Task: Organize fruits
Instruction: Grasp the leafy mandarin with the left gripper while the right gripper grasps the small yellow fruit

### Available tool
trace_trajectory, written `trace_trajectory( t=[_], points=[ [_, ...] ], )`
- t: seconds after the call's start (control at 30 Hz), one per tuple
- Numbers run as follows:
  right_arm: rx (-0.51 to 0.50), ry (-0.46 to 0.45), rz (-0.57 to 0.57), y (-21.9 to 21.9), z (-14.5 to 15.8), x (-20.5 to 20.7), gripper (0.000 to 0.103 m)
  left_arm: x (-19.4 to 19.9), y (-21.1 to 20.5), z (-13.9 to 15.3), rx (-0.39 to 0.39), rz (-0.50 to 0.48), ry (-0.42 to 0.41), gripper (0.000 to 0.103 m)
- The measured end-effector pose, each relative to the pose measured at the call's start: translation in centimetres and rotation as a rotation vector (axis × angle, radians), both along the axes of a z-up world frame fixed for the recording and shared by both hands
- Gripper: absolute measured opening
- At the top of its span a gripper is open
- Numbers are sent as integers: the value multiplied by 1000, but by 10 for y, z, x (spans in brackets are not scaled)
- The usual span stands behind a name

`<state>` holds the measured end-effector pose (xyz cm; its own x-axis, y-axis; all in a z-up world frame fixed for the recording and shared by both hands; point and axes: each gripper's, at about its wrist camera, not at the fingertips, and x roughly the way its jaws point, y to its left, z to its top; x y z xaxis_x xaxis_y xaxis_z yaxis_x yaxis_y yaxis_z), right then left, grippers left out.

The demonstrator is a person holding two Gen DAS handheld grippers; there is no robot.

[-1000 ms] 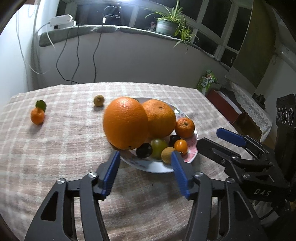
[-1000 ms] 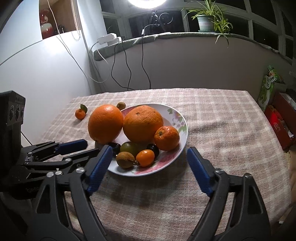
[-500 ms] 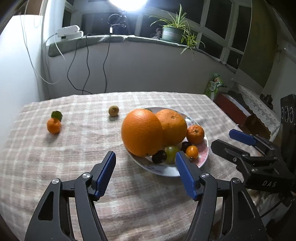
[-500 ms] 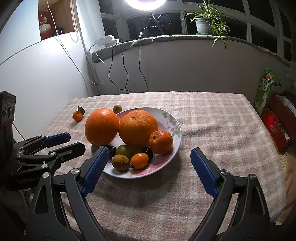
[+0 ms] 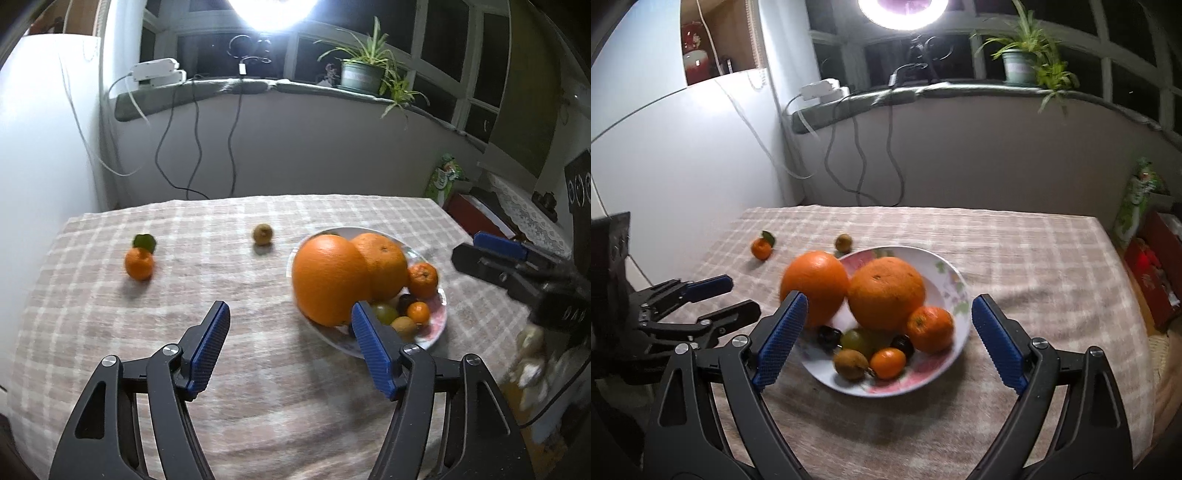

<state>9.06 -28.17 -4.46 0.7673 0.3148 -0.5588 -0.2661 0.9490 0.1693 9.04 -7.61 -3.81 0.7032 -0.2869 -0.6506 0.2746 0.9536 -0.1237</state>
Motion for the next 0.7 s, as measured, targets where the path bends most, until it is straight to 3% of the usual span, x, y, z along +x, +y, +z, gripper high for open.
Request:
trace_trajectory(
  t=[0.37,0.63,0.7],
  points=[
    [-57,89,187,39,32,57,93,29,60,0,-46,78,34,68],
    [51,264,250,65,26,125,92,59,97,-11,-76,114,85,66],
    [59,305,248,72,19,139,85,69,103,-16,-72,114,100,62]
  ],
)
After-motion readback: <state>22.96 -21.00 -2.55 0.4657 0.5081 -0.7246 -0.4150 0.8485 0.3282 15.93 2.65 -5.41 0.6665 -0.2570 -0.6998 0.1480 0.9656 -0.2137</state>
